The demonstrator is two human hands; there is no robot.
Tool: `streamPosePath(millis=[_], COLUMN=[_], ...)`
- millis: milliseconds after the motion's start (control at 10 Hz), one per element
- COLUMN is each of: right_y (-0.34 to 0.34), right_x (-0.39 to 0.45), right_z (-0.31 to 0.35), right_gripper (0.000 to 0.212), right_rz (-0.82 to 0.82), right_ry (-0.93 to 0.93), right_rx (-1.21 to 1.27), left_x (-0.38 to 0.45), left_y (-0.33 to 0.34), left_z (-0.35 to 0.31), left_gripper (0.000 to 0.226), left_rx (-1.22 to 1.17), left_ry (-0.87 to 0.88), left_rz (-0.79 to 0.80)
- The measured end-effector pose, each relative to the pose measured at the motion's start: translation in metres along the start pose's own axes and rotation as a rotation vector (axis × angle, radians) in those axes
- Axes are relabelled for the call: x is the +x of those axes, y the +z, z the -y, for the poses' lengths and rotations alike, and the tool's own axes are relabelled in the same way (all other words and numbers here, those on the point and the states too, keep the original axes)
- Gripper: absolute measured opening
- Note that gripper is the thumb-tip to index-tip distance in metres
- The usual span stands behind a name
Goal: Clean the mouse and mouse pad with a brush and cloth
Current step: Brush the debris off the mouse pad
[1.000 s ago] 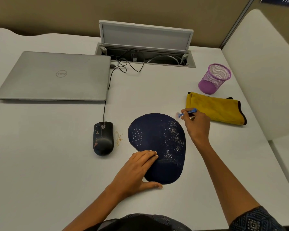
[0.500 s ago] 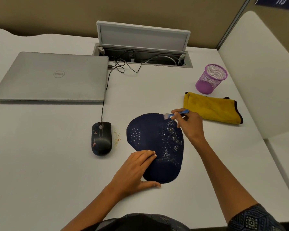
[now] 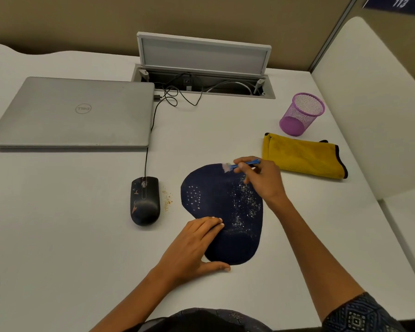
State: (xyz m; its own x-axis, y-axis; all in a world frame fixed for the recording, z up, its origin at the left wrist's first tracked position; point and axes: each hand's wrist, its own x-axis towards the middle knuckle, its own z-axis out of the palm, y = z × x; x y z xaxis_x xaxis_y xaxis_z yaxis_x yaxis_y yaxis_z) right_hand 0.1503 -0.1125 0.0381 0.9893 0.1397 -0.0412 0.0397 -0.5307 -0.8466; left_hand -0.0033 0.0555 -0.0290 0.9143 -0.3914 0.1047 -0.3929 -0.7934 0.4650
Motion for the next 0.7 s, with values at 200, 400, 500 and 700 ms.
streamPosePath(millis=[200, 400, 500, 700], right_y=[-0.006, -0.022, -0.007, -0.019], right_x=[0.005, 0.002, -0.003, 0.001], right_z=[-0.009, -0.014, -0.005, -0.019], right_gripper=[0.016, 0.020, 0.016, 0.019], right_rz=[-0.055, -0.199, -0.019, -0.195], right_ry=[0.074, 0.125, 0.041, 0.135], right_rx=[-0.147, -0.164, -0.009, -0.145], left_x=[0.000, 0.000, 0.000, 0.004], left_y=[-0.001, 0.001, 0.002, 0.001], left_z=[0.000, 0.000, 0.001, -0.001], left_gripper=[0.082, 0.082, 0.081, 0.081], left_rx=[0.019, 0.033, 0.034, 0.036], left_ry=[0.017, 0.021, 0.022, 0.035], left_rz=[-0.021, -0.034, -0.040, -0.039])
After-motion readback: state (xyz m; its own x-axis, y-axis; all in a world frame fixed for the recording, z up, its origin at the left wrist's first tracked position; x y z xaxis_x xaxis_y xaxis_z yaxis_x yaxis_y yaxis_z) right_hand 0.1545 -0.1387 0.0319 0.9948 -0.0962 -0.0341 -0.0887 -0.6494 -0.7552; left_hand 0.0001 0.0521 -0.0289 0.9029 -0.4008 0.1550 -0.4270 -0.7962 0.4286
